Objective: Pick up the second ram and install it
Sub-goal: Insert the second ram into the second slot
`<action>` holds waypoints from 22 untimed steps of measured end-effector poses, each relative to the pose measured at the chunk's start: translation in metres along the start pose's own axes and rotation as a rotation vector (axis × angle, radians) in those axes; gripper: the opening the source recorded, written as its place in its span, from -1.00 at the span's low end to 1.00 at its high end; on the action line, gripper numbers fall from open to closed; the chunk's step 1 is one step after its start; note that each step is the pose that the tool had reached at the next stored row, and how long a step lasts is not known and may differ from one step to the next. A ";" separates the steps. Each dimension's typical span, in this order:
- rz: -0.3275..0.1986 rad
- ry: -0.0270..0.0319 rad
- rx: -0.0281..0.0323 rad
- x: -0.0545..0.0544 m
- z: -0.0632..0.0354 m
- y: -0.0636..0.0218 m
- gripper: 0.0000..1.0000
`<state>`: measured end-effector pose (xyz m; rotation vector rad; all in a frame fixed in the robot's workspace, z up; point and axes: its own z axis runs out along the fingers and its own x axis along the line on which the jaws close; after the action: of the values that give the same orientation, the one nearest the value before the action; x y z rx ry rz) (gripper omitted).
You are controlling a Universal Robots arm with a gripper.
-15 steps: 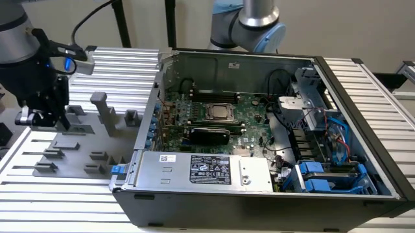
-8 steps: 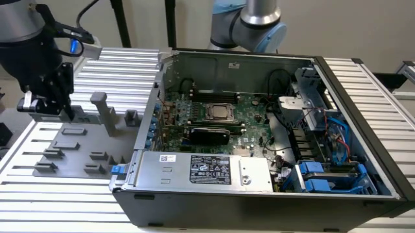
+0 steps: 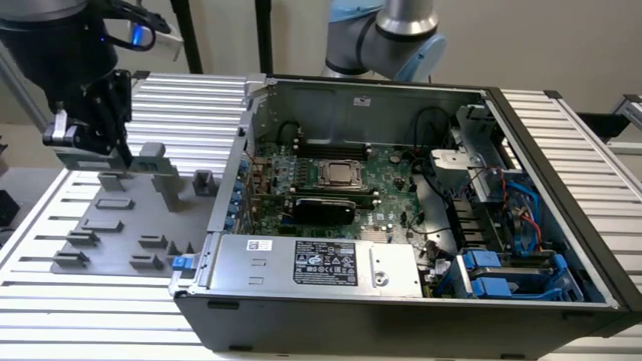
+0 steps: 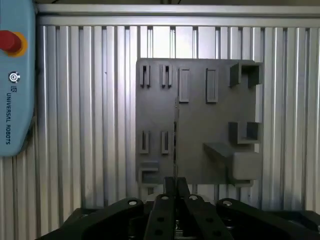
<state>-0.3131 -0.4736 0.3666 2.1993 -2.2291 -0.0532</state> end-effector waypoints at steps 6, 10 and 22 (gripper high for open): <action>0.000 0.0000 0.0000 -0.001 -0.0279 -0.0263 -1.00; 0.000 0.0000 0.0000 -0.001 -0.0467 -0.0439 -1.00; -0.001 -0.0224 -0.0002 -0.002 -0.0672 -0.0981 -1.00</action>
<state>-0.2129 -0.4736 0.4307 2.2105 -2.2394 -0.0786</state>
